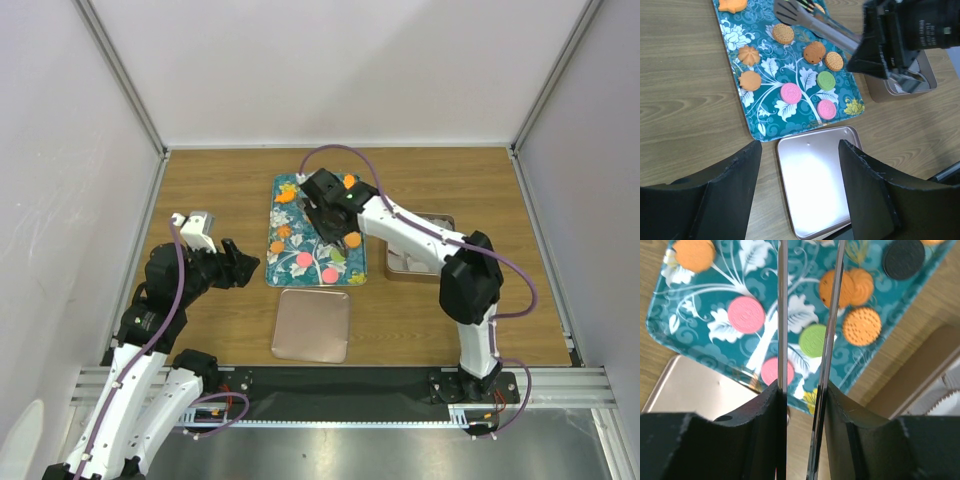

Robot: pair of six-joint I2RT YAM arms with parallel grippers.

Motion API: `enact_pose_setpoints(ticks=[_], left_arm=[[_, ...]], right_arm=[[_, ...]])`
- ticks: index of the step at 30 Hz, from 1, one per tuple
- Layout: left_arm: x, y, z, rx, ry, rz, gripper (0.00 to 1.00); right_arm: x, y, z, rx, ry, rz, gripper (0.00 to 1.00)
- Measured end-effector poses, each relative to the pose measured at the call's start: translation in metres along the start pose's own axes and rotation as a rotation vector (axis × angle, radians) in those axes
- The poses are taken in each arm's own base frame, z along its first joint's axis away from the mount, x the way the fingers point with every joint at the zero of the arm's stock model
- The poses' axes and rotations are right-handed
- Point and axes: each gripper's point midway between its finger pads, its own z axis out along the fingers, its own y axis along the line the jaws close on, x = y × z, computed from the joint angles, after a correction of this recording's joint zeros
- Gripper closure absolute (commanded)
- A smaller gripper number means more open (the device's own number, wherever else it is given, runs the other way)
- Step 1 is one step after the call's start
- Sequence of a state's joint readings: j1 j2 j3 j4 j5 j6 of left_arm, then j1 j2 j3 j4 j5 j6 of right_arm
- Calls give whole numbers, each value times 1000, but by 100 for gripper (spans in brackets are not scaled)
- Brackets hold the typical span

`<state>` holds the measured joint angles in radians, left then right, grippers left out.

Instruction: Pack the cookies

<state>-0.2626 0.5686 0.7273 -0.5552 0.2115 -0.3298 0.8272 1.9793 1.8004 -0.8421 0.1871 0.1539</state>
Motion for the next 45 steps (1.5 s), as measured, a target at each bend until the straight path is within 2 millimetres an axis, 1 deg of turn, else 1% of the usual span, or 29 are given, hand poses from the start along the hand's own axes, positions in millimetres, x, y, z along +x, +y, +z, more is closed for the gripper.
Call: enact_pose_setpoints(ticks=[3,5,9,12,14,17,23,25,27,30,36,40,45], left_arm=[[0,0,0,0,0,0,31],[0,0,0,0,0,0,31],[0,0,0,0,0,0,31],[0,0,0,2,2,0,31],[1,-1,0,3,3,1,31],[2,-2,1,7,9,2,31],[4,-4,2,14,18,5,31],[4,-4,2,15,19,5,31],[4,-4,2,16,20,6,31],[4,-5,2,19,21,7,31],[6,-6,3,23,30,8,31],[6,-6,4,24,32,8,31],[6,-6,4,24,33,9,31]], right_arm=[[9,-12,-11,11,1,25,70],[18,-24,-22,25,2,49,70],[33,-52,-50,55,-19,116,69],[45,-75,-77,79,-51,179,68],[55,-90,-91,100,-71,225,68],[75,-107,-103,131,-77,278,68],[118,-125,-102,175,-17,344,67],[128,-129,-102,185,-5,361,67],[133,-132,-103,191,-1,371,66],[137,-135,-103,197,-2,388,66],[142,-139,-94,191,3,412,66],[139,-141,-87,182,-3,427,66],[134,-140,-75,161,-1,433,66]])
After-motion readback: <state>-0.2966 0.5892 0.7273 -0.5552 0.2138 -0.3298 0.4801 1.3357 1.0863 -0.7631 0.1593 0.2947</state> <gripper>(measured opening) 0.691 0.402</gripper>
